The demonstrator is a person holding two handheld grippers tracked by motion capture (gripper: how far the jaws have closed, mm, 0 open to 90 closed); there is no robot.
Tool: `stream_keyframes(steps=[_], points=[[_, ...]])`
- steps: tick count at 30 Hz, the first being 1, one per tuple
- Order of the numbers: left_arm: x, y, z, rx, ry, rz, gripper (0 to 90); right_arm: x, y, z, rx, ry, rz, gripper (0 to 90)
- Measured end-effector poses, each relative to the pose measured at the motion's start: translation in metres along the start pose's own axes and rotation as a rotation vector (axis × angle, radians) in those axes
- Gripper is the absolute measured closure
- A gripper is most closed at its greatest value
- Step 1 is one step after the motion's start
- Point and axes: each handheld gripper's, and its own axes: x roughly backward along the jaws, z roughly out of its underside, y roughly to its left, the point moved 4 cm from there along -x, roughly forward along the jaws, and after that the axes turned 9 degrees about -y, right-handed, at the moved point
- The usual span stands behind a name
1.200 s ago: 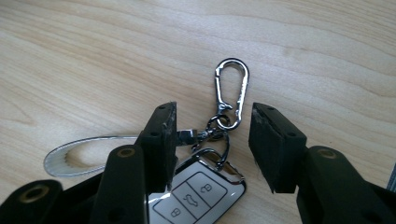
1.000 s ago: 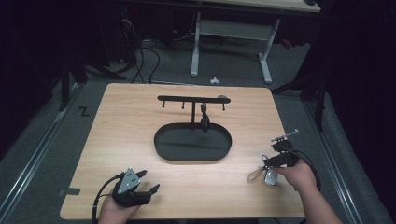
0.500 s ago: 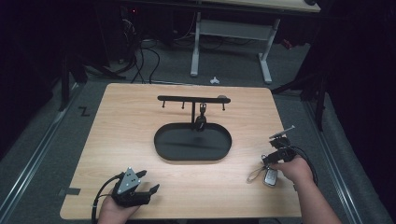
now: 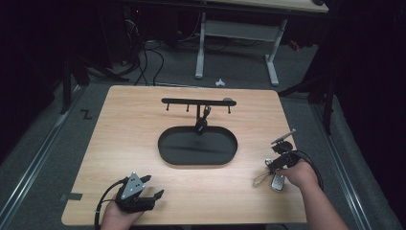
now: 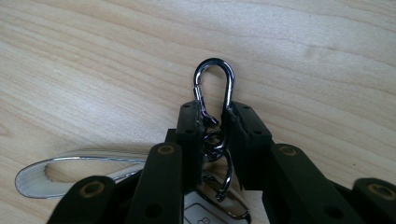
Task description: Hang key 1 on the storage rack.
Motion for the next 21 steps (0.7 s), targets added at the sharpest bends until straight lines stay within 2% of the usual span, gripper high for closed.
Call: stream_keyframes(steps=[3, 5, 8, 17, 21], points=[[0.001, 0.001, 0.000, 0.001, -0.004, -0.002, 29.6, 0.001, 0.004, -0.002, 0.023, -0.012, 0.002, 78.1], [0.000, 0.001, 0.000, 0.002, -0.003, -0.004, 29.6, 0.003, 0.006, -0.004, 0.033, -0.032, -0.002, 84.5], [0.000, 0.001, 0.000, 0.002, -0.003, -0.003, 29.6, 0.004, 0.009, -0.006, 0.055, -0.006, 0.014, 84.8], [0.000, 0.001, 0.000, -0.002, -0.002, 0.001, 29.7, 0.001, 0.014, -0.004, 0.094, 0.013, 0.034, 82.7], [0.000, 0.000, 0.000, -0.003, 0.000, 0.005, 29.7, 0.000, 0.016, -0.004, 0.110, 0.003, 0.044, 83.0]])
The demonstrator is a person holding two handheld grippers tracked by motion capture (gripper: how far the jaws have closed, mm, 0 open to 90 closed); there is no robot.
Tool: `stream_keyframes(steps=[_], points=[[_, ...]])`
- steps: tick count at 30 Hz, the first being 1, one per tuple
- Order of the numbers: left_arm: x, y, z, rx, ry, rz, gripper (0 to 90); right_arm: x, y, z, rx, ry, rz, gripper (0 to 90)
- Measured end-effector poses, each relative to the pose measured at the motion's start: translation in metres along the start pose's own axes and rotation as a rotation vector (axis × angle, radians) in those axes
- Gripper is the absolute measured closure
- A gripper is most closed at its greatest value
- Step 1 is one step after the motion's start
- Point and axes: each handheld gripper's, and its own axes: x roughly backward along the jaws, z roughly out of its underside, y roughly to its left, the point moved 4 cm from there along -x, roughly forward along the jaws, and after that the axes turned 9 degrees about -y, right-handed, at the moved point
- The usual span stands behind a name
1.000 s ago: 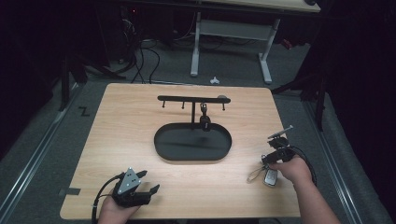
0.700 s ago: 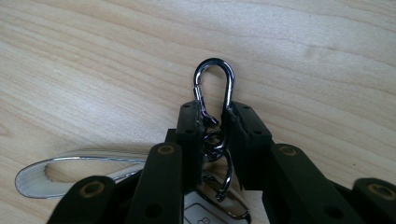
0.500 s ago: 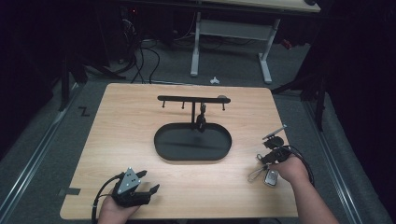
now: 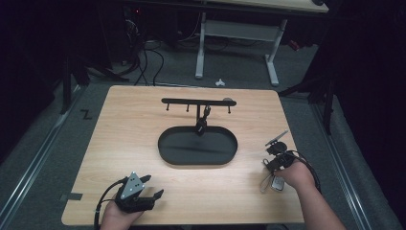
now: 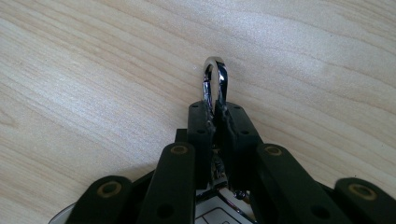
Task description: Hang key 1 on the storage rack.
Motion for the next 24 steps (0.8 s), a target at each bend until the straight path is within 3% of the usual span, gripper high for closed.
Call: stream_keyframes(steps=[4, 7, 17, 24], points=[[0.000, 0.000, 0.000, -0.001, 0.001, 0.000, 29.8, 0.001, 0.001, -0.002, 0.006, -0.008, 0.009, 84.6], [0.000, 0.001, 0.000, 0.000, -0.002, -0.003, 29.9, 0.006, 0.002, -0.004, 0.002, -0.020, -0.012, 84.7], [-0.002, 0.001, -0.003, 0.013, -0.026, 0.009, 29.9, 0.041, 0.014, -0.013, -0.001, -0.093, -0.061, 84.8], [-0.007, 0.001, -0.006, 0.005, -0.037, 0.011, 29.8, 0.066, 0.025, -0.022, 0.034, -0.131, -0.062, 84.9]])
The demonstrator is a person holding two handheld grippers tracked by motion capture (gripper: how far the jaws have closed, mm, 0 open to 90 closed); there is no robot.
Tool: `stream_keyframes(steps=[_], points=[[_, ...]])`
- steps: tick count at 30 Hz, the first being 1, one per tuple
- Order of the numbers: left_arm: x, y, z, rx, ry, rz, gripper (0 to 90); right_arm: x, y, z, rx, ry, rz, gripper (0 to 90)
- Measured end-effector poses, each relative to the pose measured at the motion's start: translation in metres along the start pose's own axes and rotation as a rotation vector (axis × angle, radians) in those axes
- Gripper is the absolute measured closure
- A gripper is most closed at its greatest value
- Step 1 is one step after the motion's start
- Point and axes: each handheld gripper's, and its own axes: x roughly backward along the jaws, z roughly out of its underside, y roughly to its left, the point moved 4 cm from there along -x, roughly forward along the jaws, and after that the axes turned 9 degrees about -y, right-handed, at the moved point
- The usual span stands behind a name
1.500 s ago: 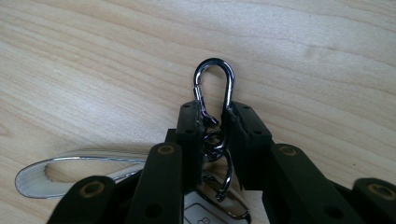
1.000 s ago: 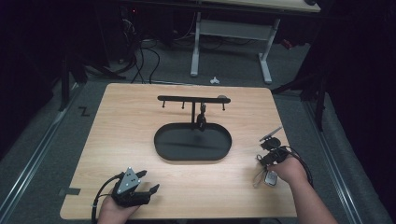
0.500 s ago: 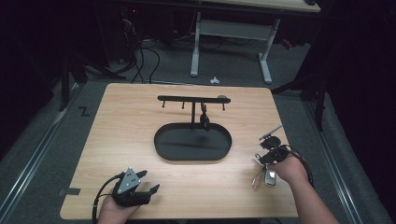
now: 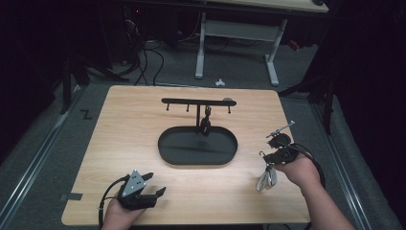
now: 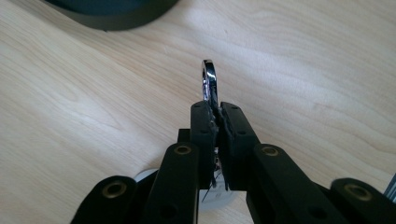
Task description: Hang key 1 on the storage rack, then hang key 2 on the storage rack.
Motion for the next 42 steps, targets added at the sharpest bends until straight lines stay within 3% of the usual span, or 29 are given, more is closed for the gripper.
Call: stream_keyframes(steps=[13, 27, 42], points=[[-0.006, -0.002, -0.003, -0.016, -0.001, 0.002, 30.0, 0.028, 0.008, -0.023, 0.027, -0.069, 0.000, 85.0], [0.005, -0.001, 0.000, 0.007, -0.015, -0.010, 30.0, 0.030, 0.014, -0.038, 0.043, -0.102, -0.016, 85.2], [0.005, -0.004, 0.002, -0.011, 0.000, -0.004, 30.0, 0.035, 0.029, -0.051, 0.081, -0.109, -0.021, 85.3]])
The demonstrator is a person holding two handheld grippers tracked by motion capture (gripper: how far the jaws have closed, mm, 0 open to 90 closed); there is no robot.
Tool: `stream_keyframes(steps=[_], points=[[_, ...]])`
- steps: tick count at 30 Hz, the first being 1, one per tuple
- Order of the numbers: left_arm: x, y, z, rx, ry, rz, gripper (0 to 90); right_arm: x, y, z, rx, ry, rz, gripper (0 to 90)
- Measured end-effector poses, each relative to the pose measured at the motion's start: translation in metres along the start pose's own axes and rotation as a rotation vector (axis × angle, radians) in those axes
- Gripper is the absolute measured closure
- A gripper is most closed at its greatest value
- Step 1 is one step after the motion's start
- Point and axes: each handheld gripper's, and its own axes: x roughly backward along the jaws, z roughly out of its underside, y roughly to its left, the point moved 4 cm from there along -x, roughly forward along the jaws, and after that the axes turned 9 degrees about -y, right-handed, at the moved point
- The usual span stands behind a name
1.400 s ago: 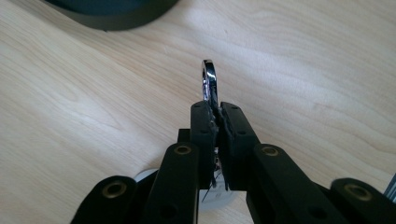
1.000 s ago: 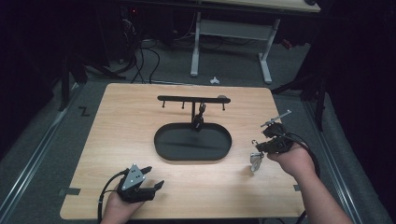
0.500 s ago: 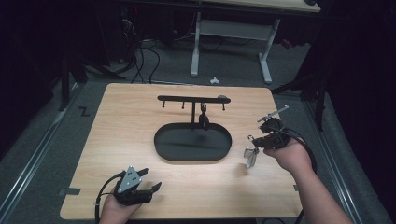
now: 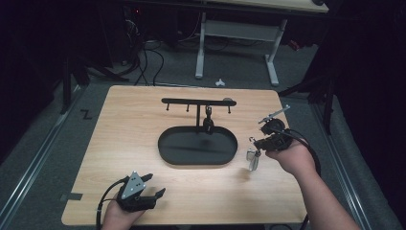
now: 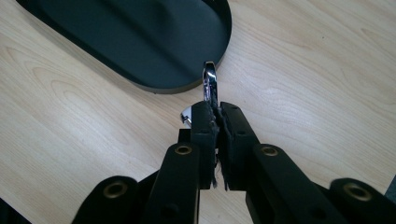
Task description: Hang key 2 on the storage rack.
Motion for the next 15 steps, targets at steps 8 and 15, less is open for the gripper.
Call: stream_keyframes(steps=[8, 15], points=[[0.000, 0.000, 0.000, -0.003, 0.001, 0.002, 30.0, 0.005, 0.010, -0.015, 0.027, -0.010, -0.002, 85.4], [0.000, 0.001, 0.000, -0.003, 0.004, 0.005, 30.0, 0.002, 0.018, -0.028, 0.050, -0.012, -0.017, 85.4]])
